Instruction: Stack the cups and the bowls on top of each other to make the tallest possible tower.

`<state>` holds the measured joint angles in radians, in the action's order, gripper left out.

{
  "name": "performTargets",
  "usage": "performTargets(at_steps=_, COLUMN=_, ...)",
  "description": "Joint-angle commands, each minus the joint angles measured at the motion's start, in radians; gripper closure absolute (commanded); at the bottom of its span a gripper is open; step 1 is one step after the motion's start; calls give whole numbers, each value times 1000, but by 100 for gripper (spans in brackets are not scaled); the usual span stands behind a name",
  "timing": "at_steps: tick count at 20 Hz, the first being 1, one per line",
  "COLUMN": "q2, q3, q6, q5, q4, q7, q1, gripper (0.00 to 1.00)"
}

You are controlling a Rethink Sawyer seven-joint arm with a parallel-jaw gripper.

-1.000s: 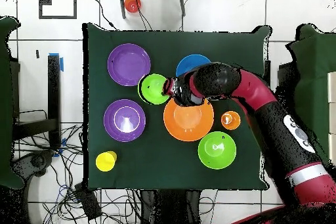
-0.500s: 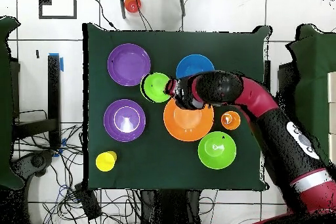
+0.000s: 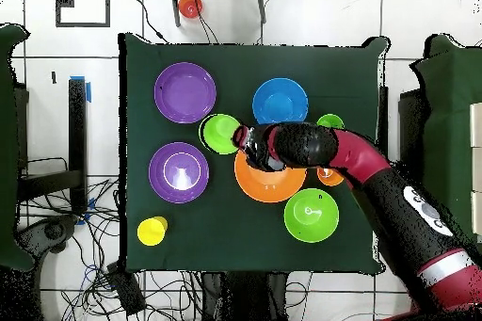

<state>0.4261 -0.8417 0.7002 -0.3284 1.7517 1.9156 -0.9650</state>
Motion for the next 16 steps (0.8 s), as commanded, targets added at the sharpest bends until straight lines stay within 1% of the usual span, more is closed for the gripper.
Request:
performTargets(at_steps=1, q2=-11, q3=7, q6=-62, q5=-69, q4=95, q7=-73, q1=13, gripper=100)
performTargets(at_steps=8, q2=-63, q3=40, q6=-107, q5=-97, q4=81, q7=-45, q1=32, gripper=100)
performTargets(at_steps=13, q2=-53, q3=41, q6=-123, q5=-105, q4=108, q7=-21, q1=37, gripper=100)
performTargets(at_steps=16, q2=-57, q3=40, q6=-124, q5=-104, q4=98, q7=-21, q1=44, gripper=100)
